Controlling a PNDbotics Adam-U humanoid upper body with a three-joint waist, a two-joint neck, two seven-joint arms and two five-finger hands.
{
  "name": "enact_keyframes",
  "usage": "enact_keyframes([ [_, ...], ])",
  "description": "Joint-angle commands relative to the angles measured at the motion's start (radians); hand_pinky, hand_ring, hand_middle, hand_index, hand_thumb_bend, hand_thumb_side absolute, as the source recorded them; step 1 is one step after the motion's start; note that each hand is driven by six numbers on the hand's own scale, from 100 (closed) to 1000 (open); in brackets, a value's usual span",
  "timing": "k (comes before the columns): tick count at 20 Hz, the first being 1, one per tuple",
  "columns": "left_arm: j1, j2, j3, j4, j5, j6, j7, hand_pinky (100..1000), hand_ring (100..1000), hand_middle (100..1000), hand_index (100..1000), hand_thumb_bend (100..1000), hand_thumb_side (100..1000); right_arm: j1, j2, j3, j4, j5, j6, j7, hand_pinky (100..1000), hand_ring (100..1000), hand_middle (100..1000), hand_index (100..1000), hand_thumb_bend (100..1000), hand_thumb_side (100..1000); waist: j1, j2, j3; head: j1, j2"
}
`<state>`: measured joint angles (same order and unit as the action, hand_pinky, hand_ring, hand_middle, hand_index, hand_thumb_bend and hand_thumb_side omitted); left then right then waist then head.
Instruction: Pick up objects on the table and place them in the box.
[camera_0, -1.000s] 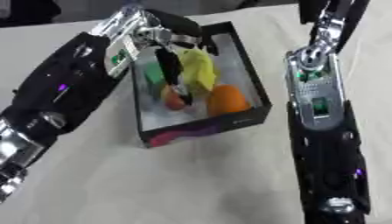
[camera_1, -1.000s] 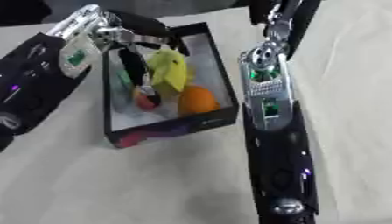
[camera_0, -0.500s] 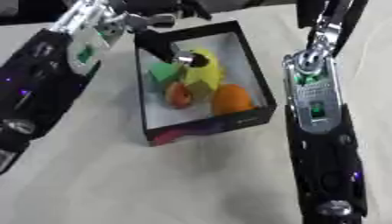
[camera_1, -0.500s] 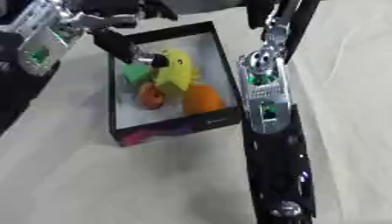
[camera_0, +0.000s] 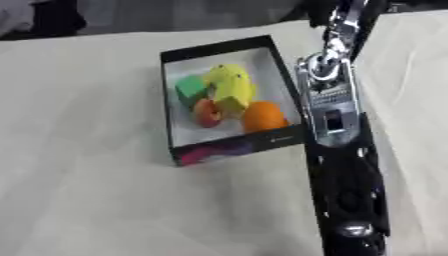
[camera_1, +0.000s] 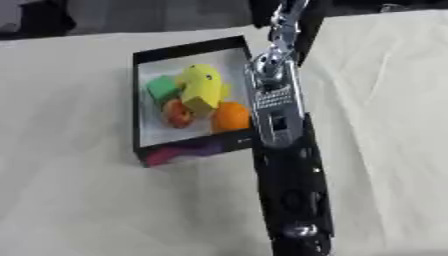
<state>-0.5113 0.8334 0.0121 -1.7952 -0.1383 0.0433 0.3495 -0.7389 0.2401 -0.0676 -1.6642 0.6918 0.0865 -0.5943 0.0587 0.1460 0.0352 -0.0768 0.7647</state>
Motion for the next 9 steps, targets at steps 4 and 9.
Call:
enact_keyframes([
  [4,0.209,0.063,0.182,0.016,0.068,0.020,0.217,798,818,836,1000,656,814,-0.006,0.030,-0.009,-0.060,0.104,0.004,0.017,912,801,807,896,100,602,-0.008,-0.064,0.020,-0.066,0.005],
  [9,0.416,-0.012,0.308,0.082,0.089,0.036,0.353,775,799,810,981,631,816,-0.022,0.026,-0.042,-0.052,0.191,0.032,0.017,917,825,825,904,100,624,-0.004,-0.107,0.037,-0.120,0.005],
])
